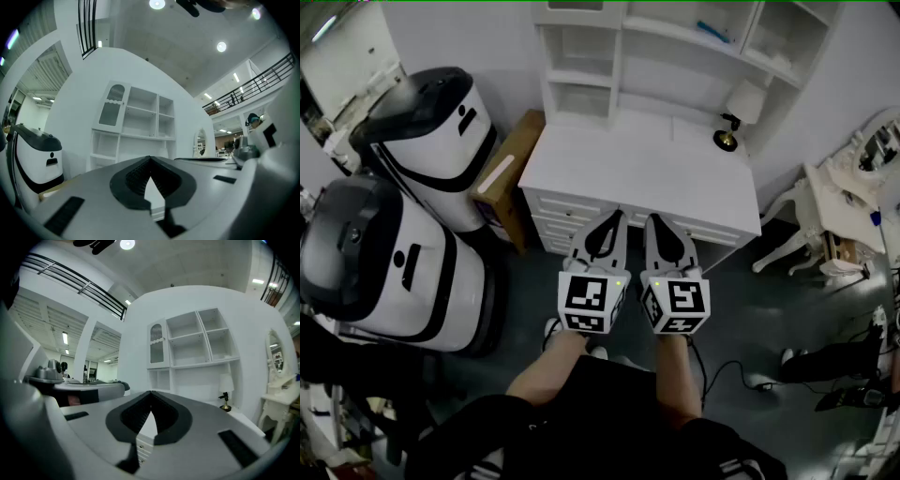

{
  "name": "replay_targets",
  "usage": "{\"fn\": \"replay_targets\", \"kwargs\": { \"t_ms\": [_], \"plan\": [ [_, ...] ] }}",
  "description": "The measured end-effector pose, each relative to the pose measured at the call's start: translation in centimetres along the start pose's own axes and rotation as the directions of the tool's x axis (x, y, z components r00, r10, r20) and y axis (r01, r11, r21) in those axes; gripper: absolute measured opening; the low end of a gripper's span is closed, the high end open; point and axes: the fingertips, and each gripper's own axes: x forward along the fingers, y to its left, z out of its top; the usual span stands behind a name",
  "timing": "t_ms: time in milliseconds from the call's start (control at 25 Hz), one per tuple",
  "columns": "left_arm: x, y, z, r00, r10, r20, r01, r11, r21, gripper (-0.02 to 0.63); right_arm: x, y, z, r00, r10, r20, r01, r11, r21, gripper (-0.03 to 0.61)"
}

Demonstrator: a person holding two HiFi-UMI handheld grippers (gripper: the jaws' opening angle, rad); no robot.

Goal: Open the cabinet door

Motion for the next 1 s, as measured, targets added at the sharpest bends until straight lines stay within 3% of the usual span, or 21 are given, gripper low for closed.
{"fn": "replay_targets", "kwargs": {
  "t_ms": [280,560,1000],
  "plan": [
    [0.1,-0.8,0.3,1.0,-0.019,0.005,0.019,1.0,0.01,0.011,0.2,-0.2,-0.7,0.999,0.019,-0.036,-0.019,1.0,-0.007,0.018],
    [0.2,-1.7,0.2,0.999,-0.052,0.004,0.052,0.998,0.029,0.012,0.8,-1.2,-0.8,1.0,-0.001,-0.007,0.001,1.0,0.012,0.018],
    [0.0,-1.0,-0.1,0.998,-0.07,-0.001,0.07,0.997,0.031,0.012,1.5,-0.3,0.1,0.998,0.06,0.03,-0.061,0.998,0.028,0.018]
  ]
}}
